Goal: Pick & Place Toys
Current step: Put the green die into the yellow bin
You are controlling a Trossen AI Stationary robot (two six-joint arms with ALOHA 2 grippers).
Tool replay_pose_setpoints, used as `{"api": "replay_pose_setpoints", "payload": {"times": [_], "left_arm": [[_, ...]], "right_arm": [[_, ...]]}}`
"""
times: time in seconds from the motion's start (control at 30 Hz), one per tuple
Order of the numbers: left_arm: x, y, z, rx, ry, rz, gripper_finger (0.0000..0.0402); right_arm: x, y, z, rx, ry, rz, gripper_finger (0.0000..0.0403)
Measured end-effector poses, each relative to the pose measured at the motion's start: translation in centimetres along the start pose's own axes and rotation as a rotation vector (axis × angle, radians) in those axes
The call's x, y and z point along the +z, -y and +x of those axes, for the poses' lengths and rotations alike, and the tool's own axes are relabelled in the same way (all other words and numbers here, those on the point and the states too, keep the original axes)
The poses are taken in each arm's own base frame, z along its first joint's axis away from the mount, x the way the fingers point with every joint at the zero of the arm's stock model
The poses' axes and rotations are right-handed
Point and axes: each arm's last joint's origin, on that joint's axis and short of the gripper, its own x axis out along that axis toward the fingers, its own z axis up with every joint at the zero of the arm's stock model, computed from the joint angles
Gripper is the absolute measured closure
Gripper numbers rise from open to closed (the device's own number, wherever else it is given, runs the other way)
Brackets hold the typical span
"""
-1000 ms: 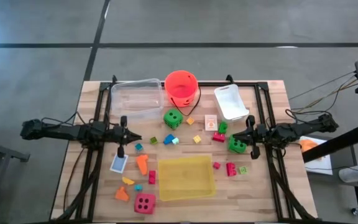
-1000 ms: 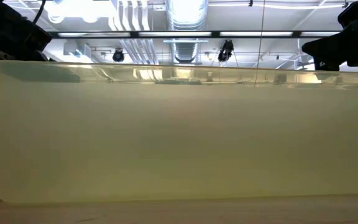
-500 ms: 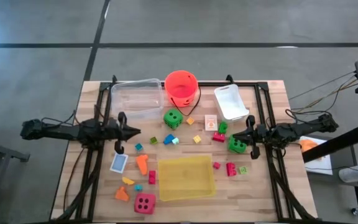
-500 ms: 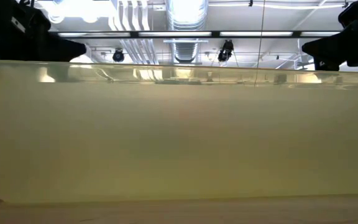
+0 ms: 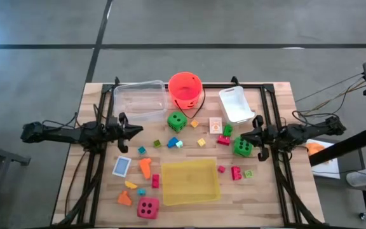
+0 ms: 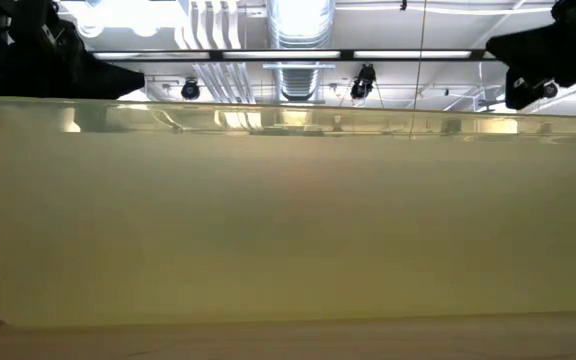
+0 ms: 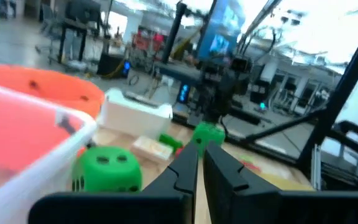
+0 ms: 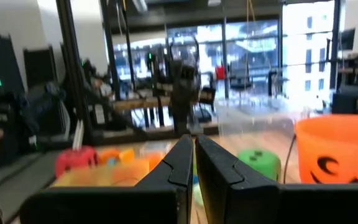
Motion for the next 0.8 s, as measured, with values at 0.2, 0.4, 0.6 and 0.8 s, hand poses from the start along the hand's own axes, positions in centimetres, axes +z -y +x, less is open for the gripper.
{"api": "replay_pose_setpoints", "payload": {"times": [0.2,0.4,0.6,0.8], "left_arm": [[0.6,0.3,0.0,-0.026,0.005,0.034,0.0379],[1.8,0.4,0.0,0.042,0.047,0.094,0.0379],[1.5,0.1,0.0,0.097,0.04,0.106,0.0379],[1.5,0.1,0.0,0.093,0.034,0.074,0.0379]], "right_arm": [[0.0,0.0,0.0,0.0,-0.003,-0.008,0.0385],[0.0,0.0,0.0,0.0,0.005,-0.003,0.0385],[0.1,0.0,0.0,0.0,0.005,-0.047,0.0385],[0.0,0.0,0.0,-0.001,0.005,-0.029,0.0385]]}}
